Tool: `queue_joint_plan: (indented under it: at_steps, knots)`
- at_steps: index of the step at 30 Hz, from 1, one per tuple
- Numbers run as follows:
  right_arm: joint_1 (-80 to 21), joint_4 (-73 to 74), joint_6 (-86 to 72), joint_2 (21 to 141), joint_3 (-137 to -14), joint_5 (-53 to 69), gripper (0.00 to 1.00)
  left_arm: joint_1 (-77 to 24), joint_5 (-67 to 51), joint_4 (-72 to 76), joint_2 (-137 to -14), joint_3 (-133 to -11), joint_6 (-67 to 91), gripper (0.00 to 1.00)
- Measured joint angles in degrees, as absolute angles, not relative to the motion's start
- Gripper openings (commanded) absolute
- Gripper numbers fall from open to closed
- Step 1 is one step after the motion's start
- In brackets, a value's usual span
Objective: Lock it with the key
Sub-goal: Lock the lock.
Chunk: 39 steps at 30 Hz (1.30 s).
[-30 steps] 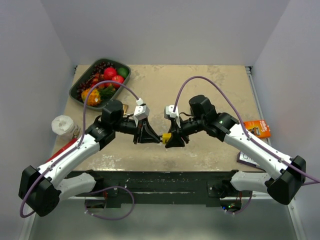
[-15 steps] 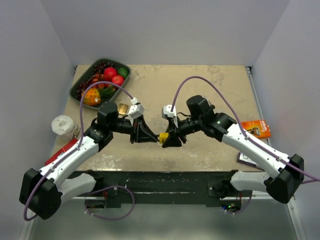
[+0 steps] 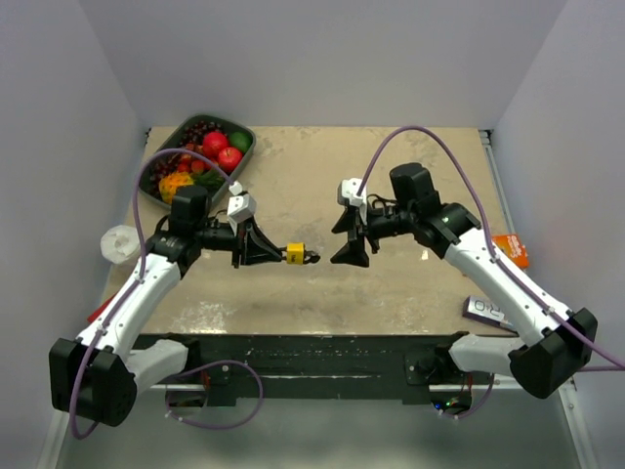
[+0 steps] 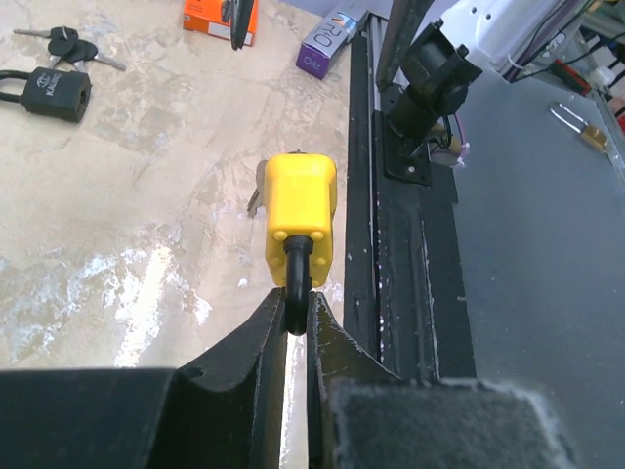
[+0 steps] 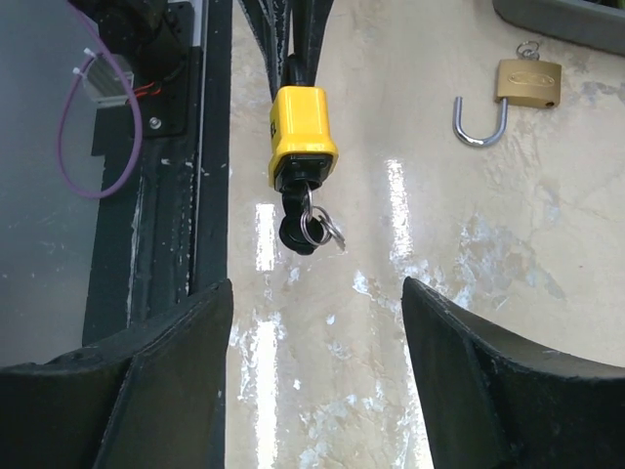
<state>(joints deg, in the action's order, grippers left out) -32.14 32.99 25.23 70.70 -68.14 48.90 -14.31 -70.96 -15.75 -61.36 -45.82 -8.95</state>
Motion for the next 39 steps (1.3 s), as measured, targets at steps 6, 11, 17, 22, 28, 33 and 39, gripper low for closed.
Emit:
queue_joint_plan:
  at_steps: [6,11,17,22,28,33,39]
  knots:
    - [-33.01,32.6,24.8,71.79,-68.27,49.17,0.62,-14.31,-71.94,-22.17,-62.81,-48.27,-15.9,0.0]
    - [-36.77,30.74,22.06,74.85,-68.53,48.95,0.57,-14.39,-72.2,-23.73,-62.92,-48.53,-17.63,0.0]
    - [-41.25,27.68,19.88,75.96,-68.42,48.51,0.45,-15.05,-72.2,-23.86,-63.18,-48.53,-17.78,0.0]
    - [-41.67,26.06,19.09,76.12,-67.99,47.22,0.42,-15.18,-72.18,-23.81,-63.24,-48.53,-17.78,0.0]
    - [-41.67,25.21,19.14,76.29,-67.22,45.15,0.35,-15.25,-72.2,-23.7,-63.26,-48.53,-17.78,0.0]
    - [-41.69,25.26,19.25,78.35,-67.18,44.42,0.33,-15.44,-72.18,-23.68,-63.26,-48.53,-17.78,0.0]
    - [-41.74,25.85,20.38,78.7,-67.18,44.16,0.17,-15.44,-71.96,-23.53,-63.26,-48.53,-17.61,0.0]
